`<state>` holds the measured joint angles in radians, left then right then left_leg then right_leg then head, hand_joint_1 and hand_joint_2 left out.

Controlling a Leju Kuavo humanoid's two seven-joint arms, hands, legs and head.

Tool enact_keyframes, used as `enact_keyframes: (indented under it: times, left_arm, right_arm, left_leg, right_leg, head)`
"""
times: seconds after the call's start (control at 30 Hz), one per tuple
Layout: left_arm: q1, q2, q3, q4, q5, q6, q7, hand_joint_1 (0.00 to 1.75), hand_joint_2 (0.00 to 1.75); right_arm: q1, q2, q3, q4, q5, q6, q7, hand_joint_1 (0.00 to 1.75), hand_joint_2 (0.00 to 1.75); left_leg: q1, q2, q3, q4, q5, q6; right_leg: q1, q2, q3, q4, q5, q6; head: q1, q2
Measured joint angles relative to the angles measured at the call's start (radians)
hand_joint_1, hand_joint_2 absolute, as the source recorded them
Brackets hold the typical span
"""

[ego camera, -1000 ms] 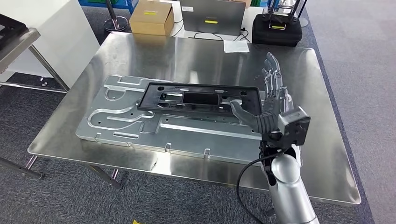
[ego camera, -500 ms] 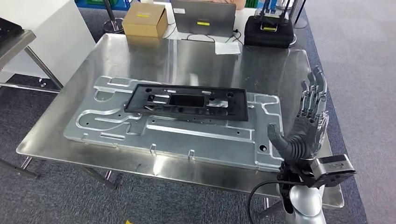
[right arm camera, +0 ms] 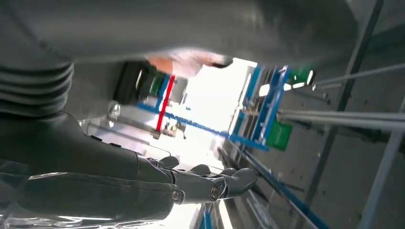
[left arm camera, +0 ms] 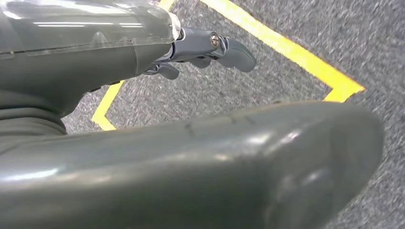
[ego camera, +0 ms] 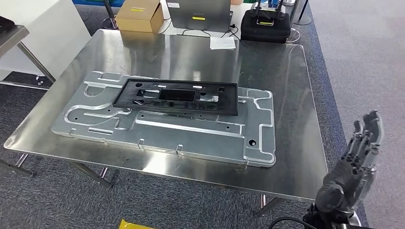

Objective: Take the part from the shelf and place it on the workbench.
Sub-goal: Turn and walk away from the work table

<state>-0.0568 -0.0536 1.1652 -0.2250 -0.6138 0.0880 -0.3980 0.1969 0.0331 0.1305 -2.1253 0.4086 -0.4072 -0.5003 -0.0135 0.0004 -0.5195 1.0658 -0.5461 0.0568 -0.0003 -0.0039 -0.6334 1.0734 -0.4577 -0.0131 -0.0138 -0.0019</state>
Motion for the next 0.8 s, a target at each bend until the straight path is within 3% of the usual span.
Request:
enact_keyframes:
  times: [0.03,0.13,0.2,0.27,0.3,0.33,0.37,0.43,0.5,0.53,0.63,0.67,0.7,0.8]
  left_arm:
    - [-0.001,0.000,0.002,0.000,0.000,0.000,-0.001,0.00,0.00]
    - [0.000,-0.002,0.010,0.000,0.001,0.001,-0.002,0.00,0.00]
    - [0.000,-0.003,0.016,0.000,0.001,0.002,-0.003,0.00,0.00]
    - [-0.001,-0.006,0.020,0.000,0.001,0.002,-0.004,0.00,0.00]
    - [-0.001,-0.007,0.021,0.000,0.001,0.002,-0.005,0.00,0.00]
    - [-0.001,-0.009,0.022,0.000,0.001,0.001,-0.005,0.00,0.00]
    - [-0.001,-0.010,0.022,0.000,0.001,0.001,-0.005,0.00,0.00]
    - [-0.001,-0.015,0.024,0.000,0.001,0.000,-0.007,0.00,0.00]
    - [-0.001,-0.018,0.026,0.000,0.001,-0.001,-0.008,0.00,0.00]
    - [-0.001,-0.019,0.027,0.000,0.001,-0.002,-0.008,0.00,0.00]
    - [0.001,-0.020,0.029,0.000,0.001,-0.004,-0.009,0.00,0.00]
    - [0.002,-0.020,0.030,0.000,0.001,-0.004,-0.009,0.00,0.00]
    - [0.003,-0.020,0.030,0.000,0.001,-0.004,-0.009,0.00,0.00]
    - [0.003,-0.023,0.033,0.000,0.001,-0.005,-0.010,0.00,0.00]
  right_arm:
    - [0.014,0.000,-0.011,-0.010,-0.003,-0.003,-0.003,0.00,0.00]
    - [0.055,-0.001,-0.044,-0.035,-0.009,-0.009,-0.014,0.00,0.00]
    - [0.080,-0.001,-0.067,-0.050,-0.011,-0.011,-0.022,0.00,0.00]
    - [0.104,-0.001,-0.089,-0.058,-0.011,-0.017,-0.030,0.00,0.00]
    - [0.116,-0.001,-0.098,-0.061,-0.008,-0.021,-0.033,0.00,0.00]
    - [0.128,0.000,-0.106,-0.064,-0.005,-0.024,-0.037,0.00,0.00]
    - [0.139,0.000,-0.113,-0.067,-0.002,-0.026,-0.040,0.00,0.00]
    - [0.157,0.001,-0.124,-0.075,0.005,-0.031,-0.045,0.00,0.00]
    - [0.172,0.004,-0.134,-0.084,0.010,-0.037,-0.048,0.00,0.00]
    - [0.180,0.007,-0.139,-0.088,0.012,-0.039,-0.049,0.00,0.00]
    - [0.203,0.016,-0.152,-0.093,0.013,-0.041,-0.052,0.00,0.00]
    - [0.209,0.020,-0.156,-0.093,0.012,-0.040,-0.053,0.00,0.00]
    - [0.216,0.025,-0.161,-0.093,0.011,-0.039,-0.055,0.00,0.00]
    - [0.238,0.043,-0.181,-0.095,0.004,-0.030,-0.062,0.00,0.00]
  left_leg:
    - [-0.007,0.002,0.012,-0.024,0.004,0.007]
    - [-0.009,0.005,0.011,-0.051,0.036,0.000]
    - [-0.002,0.008,0.004,-0.075,0.066,-0.004]
    - [0.000,0.010,-0.019,-0.079,0.088,-0.003]
    - [-0.001,0.010,-0.034,-0.077,0.098,-0.004]
    - [-0.001,0.011,-0.049,-0.074,0.106,-0.005]
    - [-0.001,0.011,-0.064,-0.070,0.114,-0.007]
    - [0.000,0.011,-0.091,-0.058,0.128,-0.012]
    - [-0.002,0.011,-0.111,-0.046,0.139,-0.020]
    - [-0.003,0.010,-0.114,-0.042,0.145,-0.025]
    - [-0.002,0.008,-0.119,-0.043,0.162,-0.041]
    - [-0.001,0.007,-0.126,-0.033,0.146,-0.048]
    - [0.001,0.005,-0.136,-0.008,0.113,-0.056]
    - [0.017,0.004,-0.170,0.155,-0.032,-0.077]
  right_leg:
    - [-0.003,-0.001,0.000,-0.002,0.005,0.005]
    - [-0.008,-0.004,0.000,-0.010,0.016,0.025]
    - [-0.007,0.000,-0.012,0.023,-0.033,0.035]
    - [-0.009,0.002,-0.038,0.121,-0.127,0.042]
    - [-0.010,0.003,-0.047,0.173,-0.158,0.045]
    - [-0.012,0.003,-0.046,0.207,-0.166,0.049]
    - [-0.013,0.002,-0.030,0.212,-0.151,0.051]
    - [-0.015,0.002,0.050,0.124,-0.098,0.051]
    - [-0.011,0.002,0.141,-0.008,-0.090,0.042]
    - [-0.009,0.002,0.166,-0.051,-0.097,0.036]
    - [-0.008,0.001,0.163,-0.074,-0.085,0.014]
    - [-0.011,0.000,0.153,-0.076,-0.073,0.006]
    - [-0.014,-0.002,0.141,-0.079,-0.060,0.000]
    - [-0.017,-0.003,0.098,-0.078,-0.025,-0.005]
  head:
    - [0.000,0.000]
    - [0.000,0.000]
    - [0.001,0.000]
    - [0.002,0.000]
    - [0.002,0.000]
    - [0.002,0.000]
    - [0.002,0.000]
    - [0.002,0.000]
    - [0.001,0.000]
    - [0.002,0.000]
    - [0.006,0.000]
    - [0.004,0.000]
    - [0.002,0.000]
    - [-0.004,0.000]
